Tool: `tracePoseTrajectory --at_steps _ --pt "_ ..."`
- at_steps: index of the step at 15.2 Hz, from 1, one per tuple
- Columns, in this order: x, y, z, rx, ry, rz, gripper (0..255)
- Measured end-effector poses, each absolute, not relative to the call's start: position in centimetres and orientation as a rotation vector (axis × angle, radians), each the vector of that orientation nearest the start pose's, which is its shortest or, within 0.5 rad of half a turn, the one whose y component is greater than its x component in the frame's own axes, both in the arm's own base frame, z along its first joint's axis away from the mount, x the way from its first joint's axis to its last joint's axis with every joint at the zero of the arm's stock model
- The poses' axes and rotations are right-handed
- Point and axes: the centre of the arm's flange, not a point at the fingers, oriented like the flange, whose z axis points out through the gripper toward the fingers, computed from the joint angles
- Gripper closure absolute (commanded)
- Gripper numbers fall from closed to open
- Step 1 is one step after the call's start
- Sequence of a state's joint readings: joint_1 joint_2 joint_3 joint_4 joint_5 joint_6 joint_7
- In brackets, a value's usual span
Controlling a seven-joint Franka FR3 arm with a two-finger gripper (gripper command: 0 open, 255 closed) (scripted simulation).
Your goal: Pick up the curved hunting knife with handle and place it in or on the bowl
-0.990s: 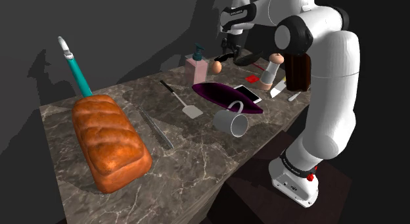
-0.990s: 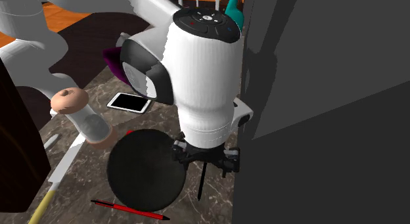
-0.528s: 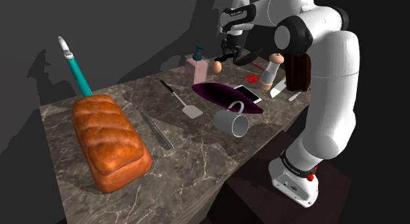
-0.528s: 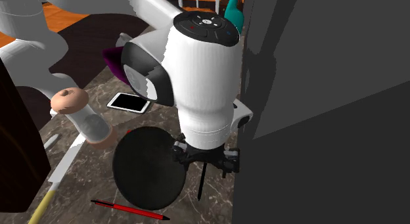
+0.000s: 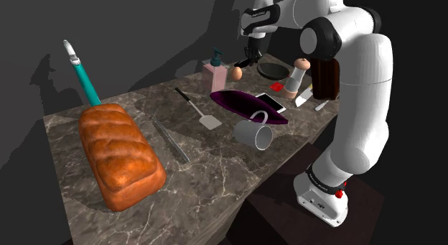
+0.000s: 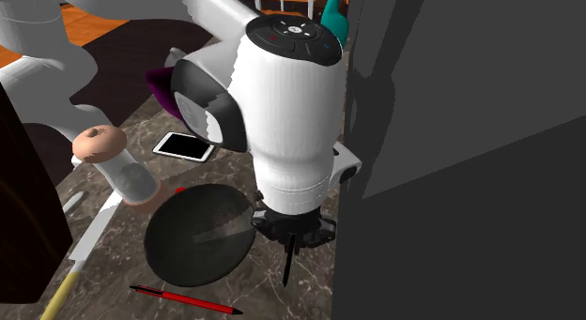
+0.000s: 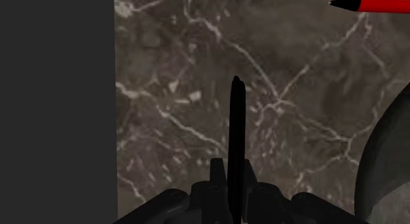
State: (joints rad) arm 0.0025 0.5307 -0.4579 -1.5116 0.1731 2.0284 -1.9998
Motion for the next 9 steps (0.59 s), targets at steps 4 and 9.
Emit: tracePoseTrajectory --at_steps 4,9 --pt "65.0 -25.0 38.7 -2.306 -2.219 0.081 255" --pt "65.0 -24.9 41.2 -2.305 -2.219 0.082 255"
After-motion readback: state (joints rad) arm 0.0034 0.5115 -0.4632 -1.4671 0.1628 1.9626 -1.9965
